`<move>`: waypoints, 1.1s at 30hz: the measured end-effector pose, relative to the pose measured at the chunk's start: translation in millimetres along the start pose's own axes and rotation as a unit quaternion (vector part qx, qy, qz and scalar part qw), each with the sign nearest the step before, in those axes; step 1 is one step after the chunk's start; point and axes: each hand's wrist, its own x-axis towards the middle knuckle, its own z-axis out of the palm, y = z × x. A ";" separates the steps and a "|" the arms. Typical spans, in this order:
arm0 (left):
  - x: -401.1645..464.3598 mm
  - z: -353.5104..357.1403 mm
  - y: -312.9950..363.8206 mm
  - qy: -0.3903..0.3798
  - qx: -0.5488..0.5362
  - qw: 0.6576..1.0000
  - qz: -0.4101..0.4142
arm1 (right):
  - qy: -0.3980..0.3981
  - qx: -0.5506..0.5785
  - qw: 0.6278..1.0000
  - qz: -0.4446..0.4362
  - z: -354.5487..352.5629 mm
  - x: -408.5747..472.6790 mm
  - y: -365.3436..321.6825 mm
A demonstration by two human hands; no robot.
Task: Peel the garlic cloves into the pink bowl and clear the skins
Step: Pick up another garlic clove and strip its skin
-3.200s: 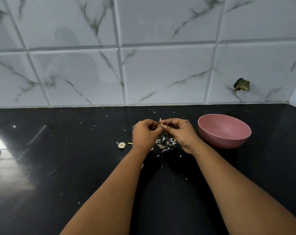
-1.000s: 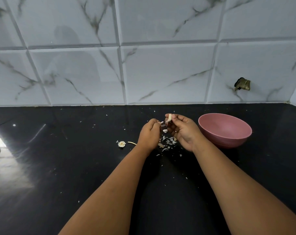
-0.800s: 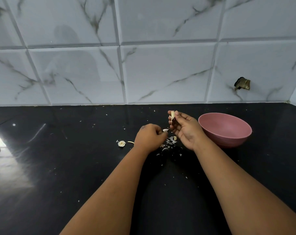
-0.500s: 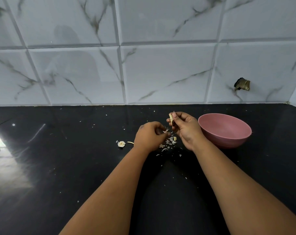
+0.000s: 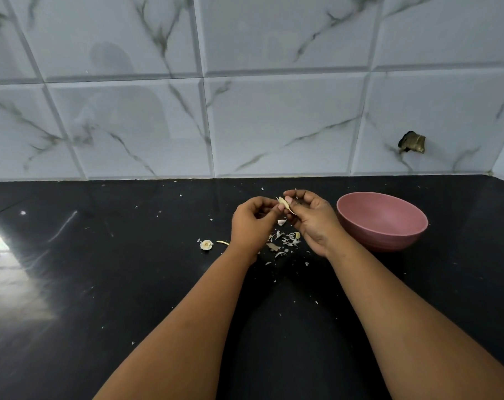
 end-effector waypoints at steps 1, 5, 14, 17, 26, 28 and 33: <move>-0.8 0.2 1.1 -0.006 -0.021 1.000 -0.008 | 0.002 0.000 1.000 -0.001 0.1 0.0 0.0; -2.0 1.2 2.9 -0.007 -0.090 0.995 -0.037 | 0.004 -0.012 1.000 0.000 0.7 -0.4 2.2; 1.4 -1.8 1.4 0.013 -0.106 0.993 -0.042 | 0.041 -0.143 0.986 -0.079 -2.8 0.5 2.7; 1.2 -1.9 -1.3 0.002 -0.081 0.996 -0.024 | 0.020 -0.156 0.984 -0.084 -3.5 -0.8 3.9; 5.1 -2.3 -3.5 0.001 -0.155 0.986 -0.061 | -0.008 -0.182 0.979 -0.088 -6.1 3.1 5.3; 4.9 -1.8 -3.7 0.001 -0.155 0.986 -0.060 | 0.007 -0.197 0.976 -0.092 -5.4 4.7 5.3; 4.0 0.1 -1.7 -0.015 -0.165 0.984 -0.061 | 0.033 -0.264 0.959 -0.101 -4.1 8.2 8.5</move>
